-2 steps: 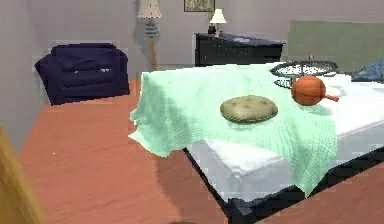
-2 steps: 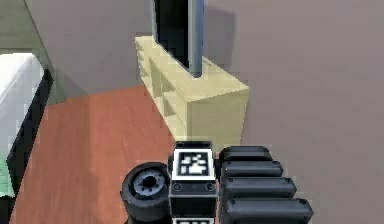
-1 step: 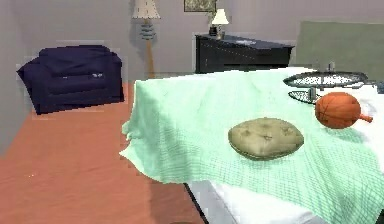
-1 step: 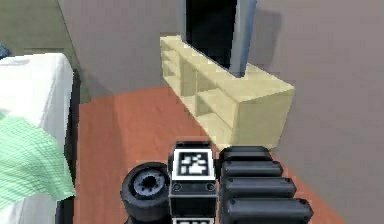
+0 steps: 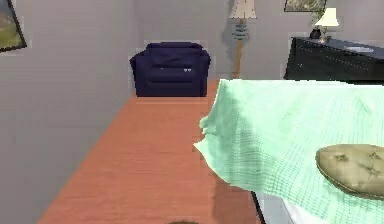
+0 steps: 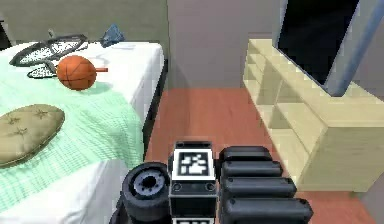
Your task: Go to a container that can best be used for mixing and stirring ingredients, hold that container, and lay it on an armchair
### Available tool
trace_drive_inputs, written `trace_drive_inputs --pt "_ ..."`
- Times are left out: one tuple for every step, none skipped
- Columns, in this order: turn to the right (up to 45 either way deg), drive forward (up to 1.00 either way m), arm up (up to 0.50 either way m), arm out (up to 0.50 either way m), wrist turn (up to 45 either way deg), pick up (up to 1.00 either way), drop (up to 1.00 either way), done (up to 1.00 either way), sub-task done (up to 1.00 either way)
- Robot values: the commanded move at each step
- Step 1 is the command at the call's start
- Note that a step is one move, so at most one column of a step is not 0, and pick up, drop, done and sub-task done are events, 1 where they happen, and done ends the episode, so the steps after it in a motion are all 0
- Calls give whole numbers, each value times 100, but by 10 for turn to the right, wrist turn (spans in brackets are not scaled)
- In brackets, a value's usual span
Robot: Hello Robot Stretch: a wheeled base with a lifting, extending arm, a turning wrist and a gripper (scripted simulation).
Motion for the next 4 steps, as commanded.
trace_drive_inputs --pt "0 30 0 0 0 0 0 0 0" --pt "-60 0 0 0 0 0 0 0 0" --pt "0 100 0 0 0 0 0 0 0" --pt "0 100 0 0 0 0 0 0 0"
